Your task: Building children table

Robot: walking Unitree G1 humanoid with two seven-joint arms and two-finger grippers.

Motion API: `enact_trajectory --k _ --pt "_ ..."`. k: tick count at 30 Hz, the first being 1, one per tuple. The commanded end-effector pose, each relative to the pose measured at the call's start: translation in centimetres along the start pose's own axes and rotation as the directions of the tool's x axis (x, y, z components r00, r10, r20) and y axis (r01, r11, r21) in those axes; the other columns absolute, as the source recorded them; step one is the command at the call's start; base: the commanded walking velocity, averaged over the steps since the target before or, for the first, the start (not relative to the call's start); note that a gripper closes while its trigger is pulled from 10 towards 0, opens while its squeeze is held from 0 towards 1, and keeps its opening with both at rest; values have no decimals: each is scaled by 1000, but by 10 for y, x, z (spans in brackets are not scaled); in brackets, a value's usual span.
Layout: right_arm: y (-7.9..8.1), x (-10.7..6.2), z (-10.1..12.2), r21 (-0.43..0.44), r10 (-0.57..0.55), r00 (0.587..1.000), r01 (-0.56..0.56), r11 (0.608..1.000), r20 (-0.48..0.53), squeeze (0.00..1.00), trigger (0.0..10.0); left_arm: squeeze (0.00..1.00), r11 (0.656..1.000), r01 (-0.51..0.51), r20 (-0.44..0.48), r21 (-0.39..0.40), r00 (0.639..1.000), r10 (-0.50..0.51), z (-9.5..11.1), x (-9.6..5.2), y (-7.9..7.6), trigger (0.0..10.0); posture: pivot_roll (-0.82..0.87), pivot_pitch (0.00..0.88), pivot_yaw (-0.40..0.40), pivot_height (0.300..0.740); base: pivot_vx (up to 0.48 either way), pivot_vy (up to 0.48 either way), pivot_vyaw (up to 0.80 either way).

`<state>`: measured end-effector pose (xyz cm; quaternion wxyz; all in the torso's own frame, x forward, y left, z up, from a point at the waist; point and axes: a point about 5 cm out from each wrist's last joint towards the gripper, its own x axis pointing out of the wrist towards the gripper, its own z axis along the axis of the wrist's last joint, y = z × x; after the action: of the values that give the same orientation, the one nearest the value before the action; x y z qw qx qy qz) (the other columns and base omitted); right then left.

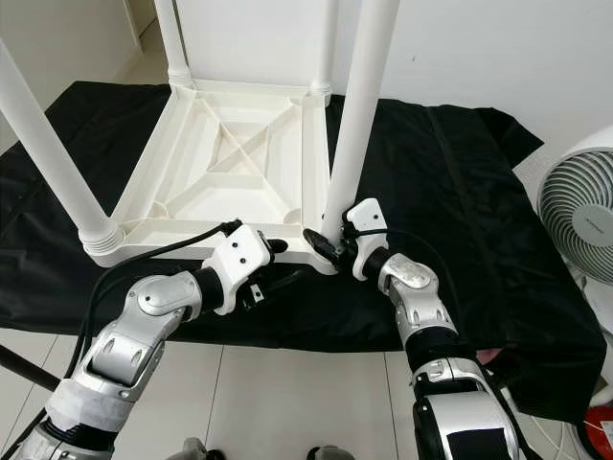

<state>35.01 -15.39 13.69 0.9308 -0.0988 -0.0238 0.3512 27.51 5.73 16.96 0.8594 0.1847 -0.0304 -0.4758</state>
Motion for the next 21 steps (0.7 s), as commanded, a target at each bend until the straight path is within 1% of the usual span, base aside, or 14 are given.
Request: enact_trajectory --k 1,4,5,6,7,8,10,12,13,15,17,18,20,21 --pt "-4 -6 -13 -15 -56 994 55 998 -90 0 10000 0 998 -59 1 9 998 59 0 1 1 10000 -103 38 -3 740 0 0 0" --pt "-13 -8 -19 -57 -200 968 193 979 -152 0 10000 0 998 -56 1 6 998 56 -1 2 -1 10000 -106 41 -7 740 0 0 0" --pt "-13 -8 -19 -57 -200 968 193 979 -152 0 10000 0 998 -56 1 6 998 56 -1 2 -1 10000 -106 41 -7 740 0 0 0" --pt "-15 -9 -19 -65 -228 961 220 973 -155 0 10000 0 998 -55 2 6 998 55 -1 2 -1 10000 -106 41 -7 740 0 0 0" --pt "-16 -9 -19 -55 -283 947 278 959 -153 0 10000 0 999 -54 1 4 999 54 -1 2 -2 10000 -104 41 -10 740 0 0 0" --pt "-16 -9 -19 -55 -283 947 278 959 -153 0 10000 0 999 -54 1 4 999 54 -1 2 -2 10000 -104 41 -10 740 0 0 0" --pt "-18 -9 -17 12 -422 895 428 904 -145 0 10000 0 999 -52 0 2 999 52 -1 1 -3 10000 -103 41 -14 740 0 0 0" --pt "-15 -9 -16 94 -502 853 517 851 -144 0 10000 0 999 -51 -3 2 999 51 -2 1 -4 10000 -103 41 -14 740 0 0 0" --pt "-15 -9 -16 94 -502 853 517 851 -144 0 10000 0 999 -51 -3 2 999 51 -2 1 -4 10000 -103 41 -14 740 0 0 0" --pt "-12 -9 -14 140 -532 836 548 825 -136 0 10000 0 999 -51 -3 2 999 51 -2 1 -4 10000 -103 42 -15 740 0 0 0" --pt "-11 -9 -14 146 -542 830 557 817 -133 0 10000 0 999 -50 -3 1 999 50 -2 1 -4 10000 -103 42 -15 740 0 0 0" --pt "-7 -9 -12 152 -580 804 594 790 -128 0 10000 0 999 -49 -3 0 999 49 -2 1 -5 10000 -103 42 -15 740 0 0 0" --pt "3 -9 -9 147 -627 770 638 756 -114 0 10000 0 999 -46 -3 1 999 46 -2 1 -5 10000 -103 42 -15 740 0 0 0" --pt "11 -9 -7 147 -661 743 669 728 -109 0 10000 0 999 -45 -2 2 999 45 -2 2 -5 10000 -110 40 -17 740 0 0 0"
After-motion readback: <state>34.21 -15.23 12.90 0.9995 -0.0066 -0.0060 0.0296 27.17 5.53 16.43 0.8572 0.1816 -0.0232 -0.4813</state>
